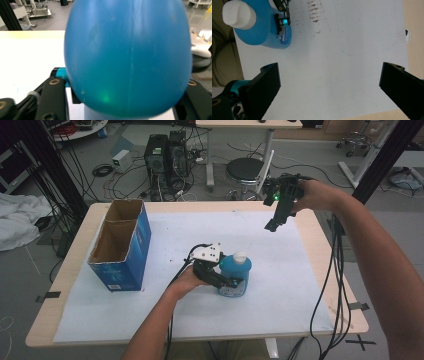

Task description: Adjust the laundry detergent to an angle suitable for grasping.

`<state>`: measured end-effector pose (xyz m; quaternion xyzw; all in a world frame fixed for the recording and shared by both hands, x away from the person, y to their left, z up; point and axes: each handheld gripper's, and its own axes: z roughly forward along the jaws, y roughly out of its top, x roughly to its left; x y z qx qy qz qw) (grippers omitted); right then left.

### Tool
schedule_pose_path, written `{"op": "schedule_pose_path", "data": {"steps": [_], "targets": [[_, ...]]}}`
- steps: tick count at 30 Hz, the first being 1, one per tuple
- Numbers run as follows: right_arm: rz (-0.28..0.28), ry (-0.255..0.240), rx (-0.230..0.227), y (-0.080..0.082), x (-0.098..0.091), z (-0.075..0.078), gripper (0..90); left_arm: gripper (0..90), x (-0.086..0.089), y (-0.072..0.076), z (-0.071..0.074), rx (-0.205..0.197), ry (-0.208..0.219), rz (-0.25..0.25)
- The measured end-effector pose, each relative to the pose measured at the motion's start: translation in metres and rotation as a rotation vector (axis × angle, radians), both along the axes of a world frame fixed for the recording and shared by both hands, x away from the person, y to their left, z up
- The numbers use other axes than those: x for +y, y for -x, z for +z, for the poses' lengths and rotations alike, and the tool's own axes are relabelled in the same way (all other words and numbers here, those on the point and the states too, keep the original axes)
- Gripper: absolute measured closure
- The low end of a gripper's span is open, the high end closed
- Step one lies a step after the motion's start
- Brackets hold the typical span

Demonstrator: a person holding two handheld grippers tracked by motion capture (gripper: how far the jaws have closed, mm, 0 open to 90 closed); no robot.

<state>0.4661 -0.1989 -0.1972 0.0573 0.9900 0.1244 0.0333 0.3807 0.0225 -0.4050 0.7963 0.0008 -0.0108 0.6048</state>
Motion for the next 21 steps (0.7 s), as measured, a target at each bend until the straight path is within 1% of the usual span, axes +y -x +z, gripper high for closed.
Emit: {"op": "schedule_pose_path", "data": {"steps": [1,2,3,4,7,8,13,15,18,21], "targets": [[0.0,0.0,0.0,0.0,0.0,0.0,2.5,36.5,0.0,0.0,0.0,0.0,0.0,0.0],[-0.003,0.001,0.0,0.0,0.0,0.0,2.5,34.5,0.0,0.0,0.001,0.015,0.0,0.011],[-0.003,0.001,0.0,0.0,0.0,0.0,2.5,32.9,0.0,0.0,0.001,0.015,0.0,0.011],[-0.003,-0.003,0.0,0.0,-0.001,0.0,2.5,31.2,0.0,0.001,0.001,0.026,-0.009,0.012],[-0.003,0.0,0.002,0.0,-0.001,-0.001,2.5,30.1,0.001,0.001,0.001,0.032,-0.015,0.012],[-0.003,0.0,0.001,0.0,-0.002,-0.001,2.5,25.9,0.002,0.002,0.003,0.037,-0.014,0.025],[-0.008,0.001,0.002,0.001,-0.004,-0.002,2.5,25.4,0.005,0.005,0.006,0.026,-0.012,0.028],[-0.007,-0.002,0.0,0.001,-0.004,-0.002,2.5,20.9,0.008,0.007,0.008,0.031,-0.023,0.051],[-0.011,-0.003,-0.004,0.002,-0.005,-0.001,2.5,19.1,0.01,0.009,0.009,0.038,-0.023,0.057],[-0.014,-0.003,-0.008,0.003,-0.006,0.001,2.5,19.1,0.018,0.013,0.015,0.024,-0.039,0.069]]}}
